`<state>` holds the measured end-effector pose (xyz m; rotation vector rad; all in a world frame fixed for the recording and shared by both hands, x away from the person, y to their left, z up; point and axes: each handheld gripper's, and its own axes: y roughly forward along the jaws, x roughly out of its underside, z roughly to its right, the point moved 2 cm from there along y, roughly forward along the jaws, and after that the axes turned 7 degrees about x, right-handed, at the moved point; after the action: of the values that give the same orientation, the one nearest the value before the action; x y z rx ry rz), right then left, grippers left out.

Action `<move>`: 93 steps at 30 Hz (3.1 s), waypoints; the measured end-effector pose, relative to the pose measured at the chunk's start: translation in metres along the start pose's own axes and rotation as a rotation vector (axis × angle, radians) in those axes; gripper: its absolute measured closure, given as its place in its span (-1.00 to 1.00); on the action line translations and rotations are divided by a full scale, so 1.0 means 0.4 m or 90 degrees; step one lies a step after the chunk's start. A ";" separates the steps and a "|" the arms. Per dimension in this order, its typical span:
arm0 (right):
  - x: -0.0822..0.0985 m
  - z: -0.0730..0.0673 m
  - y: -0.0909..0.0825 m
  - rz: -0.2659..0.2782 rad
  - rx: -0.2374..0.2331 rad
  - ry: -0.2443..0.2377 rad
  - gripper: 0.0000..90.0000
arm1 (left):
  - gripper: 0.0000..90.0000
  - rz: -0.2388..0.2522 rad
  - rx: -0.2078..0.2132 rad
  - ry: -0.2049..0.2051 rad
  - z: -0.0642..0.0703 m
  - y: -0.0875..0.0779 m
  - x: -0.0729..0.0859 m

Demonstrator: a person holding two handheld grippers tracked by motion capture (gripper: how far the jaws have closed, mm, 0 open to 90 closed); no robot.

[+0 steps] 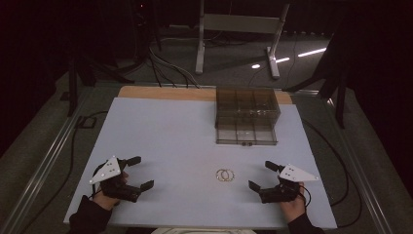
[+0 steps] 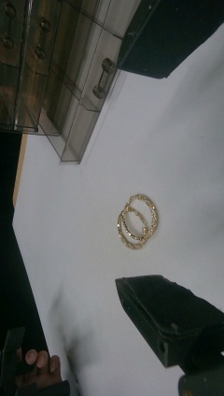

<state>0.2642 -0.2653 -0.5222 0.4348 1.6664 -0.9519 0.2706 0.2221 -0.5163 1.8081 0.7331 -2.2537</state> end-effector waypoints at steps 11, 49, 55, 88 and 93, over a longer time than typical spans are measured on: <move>-0.015 -0.008 -0.002 -0.005 0.019 -0.001 -1.00 | -0.99 -0.011 0.005 -0.002 -0.002 0.014 0.003; -0.132 -0.030 0.099 -0.021 -0.017 -0.001 -1.00 | -0.98 -0.023 0.043 0.003 0.022 0.046 -0.006; -0.121 -0.042 0.134 -0.046 -0.026 -0.007 -1.00 | -0.99 -0.022 0.043 0.004 0.022 0.045 -0.006; -0.052 -0.053 0.199 -0.215 0.050 0.027 0.10 | -0.99 -0.021 0.045 0.000 0.018 0.044 -0.003; -0.041 -0.063 0.208 -0.247 0.050 0.017 0.28 | -0.98 -0.021 0.045 -0.002 0.015 0.044 -0.002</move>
<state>0.3122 -0.1924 -0.5355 0.1767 1.7772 -1.3039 0.2728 0.2038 -0.5196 1.8359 0.6974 -2.3309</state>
